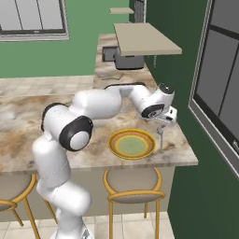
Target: Take the fork and place it on the left side of the plate. Then take the spoon and place it on the right side of the plate. Make sure they're directly next to the plate.
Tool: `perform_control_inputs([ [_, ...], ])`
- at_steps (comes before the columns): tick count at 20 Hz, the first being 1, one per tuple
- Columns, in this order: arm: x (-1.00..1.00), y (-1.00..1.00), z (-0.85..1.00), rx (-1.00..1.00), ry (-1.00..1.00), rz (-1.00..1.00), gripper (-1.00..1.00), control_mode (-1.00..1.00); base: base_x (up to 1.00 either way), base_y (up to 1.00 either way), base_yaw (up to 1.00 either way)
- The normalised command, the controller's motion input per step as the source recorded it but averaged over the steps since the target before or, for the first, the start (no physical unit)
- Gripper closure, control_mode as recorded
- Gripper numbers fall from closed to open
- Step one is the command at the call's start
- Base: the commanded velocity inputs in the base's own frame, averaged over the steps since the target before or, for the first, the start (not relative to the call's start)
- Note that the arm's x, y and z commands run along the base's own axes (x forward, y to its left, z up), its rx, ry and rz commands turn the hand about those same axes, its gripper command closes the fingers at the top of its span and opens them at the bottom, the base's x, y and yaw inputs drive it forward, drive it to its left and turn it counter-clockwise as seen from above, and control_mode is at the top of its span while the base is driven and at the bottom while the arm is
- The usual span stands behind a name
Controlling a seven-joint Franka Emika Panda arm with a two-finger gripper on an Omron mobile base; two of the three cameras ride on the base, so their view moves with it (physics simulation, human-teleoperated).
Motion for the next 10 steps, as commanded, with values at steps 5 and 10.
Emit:
perform_control_inputs([
  [5, -1.0, 1.0, 0.0, -0.2, -0.49, -0.1, -1.0, -1.0, 0.0, 0.0, 0.0],
  [10, -1.0, 1.0, 0.03, -0.24, -0.23, -0.03, -1.0, -1.0, 0.0, 0.0, 0.0],
])
